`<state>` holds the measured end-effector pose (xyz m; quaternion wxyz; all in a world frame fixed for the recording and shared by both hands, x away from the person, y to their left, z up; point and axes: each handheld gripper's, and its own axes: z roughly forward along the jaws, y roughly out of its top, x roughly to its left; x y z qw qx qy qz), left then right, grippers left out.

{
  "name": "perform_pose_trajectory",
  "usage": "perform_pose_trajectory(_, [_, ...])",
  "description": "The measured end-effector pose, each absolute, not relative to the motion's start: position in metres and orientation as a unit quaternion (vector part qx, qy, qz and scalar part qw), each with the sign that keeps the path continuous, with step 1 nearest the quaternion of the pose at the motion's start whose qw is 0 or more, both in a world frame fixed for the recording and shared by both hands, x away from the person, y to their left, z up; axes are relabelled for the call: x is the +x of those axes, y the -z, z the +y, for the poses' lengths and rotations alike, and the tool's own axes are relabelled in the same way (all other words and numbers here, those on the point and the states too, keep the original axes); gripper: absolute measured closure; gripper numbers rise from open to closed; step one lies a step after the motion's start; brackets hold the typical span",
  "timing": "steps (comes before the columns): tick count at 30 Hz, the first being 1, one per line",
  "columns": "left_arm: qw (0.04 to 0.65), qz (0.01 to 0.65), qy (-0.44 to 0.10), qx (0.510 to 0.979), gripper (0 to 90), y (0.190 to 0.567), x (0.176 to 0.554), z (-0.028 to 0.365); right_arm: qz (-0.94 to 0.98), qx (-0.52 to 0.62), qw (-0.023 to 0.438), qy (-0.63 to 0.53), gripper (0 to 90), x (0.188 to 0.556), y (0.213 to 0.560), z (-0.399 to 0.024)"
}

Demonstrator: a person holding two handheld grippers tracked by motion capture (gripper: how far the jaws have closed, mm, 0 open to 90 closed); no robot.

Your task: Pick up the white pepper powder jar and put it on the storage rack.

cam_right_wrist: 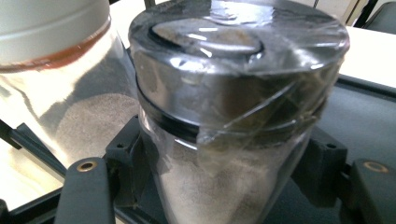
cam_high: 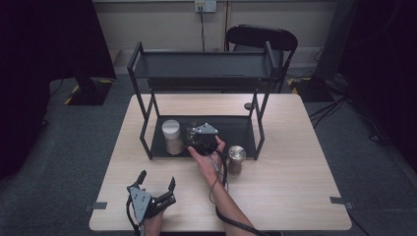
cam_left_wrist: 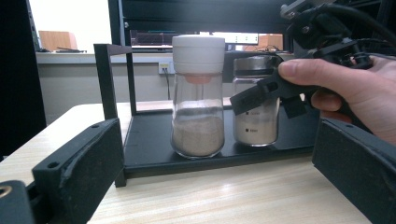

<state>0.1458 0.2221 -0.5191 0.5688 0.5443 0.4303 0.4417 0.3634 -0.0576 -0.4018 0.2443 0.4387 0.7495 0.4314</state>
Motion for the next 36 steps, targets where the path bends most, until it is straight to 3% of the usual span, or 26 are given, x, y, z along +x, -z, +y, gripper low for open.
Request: perform_pose_trajectory(36, [0.57, 0.43, -0.444, 0.541, 1.5, 0.5201, 0.1449, 0.2215, 0.754, 0.437, 0.251, -0.422, 30.7, 0.3613, 0.4049, -0.055])
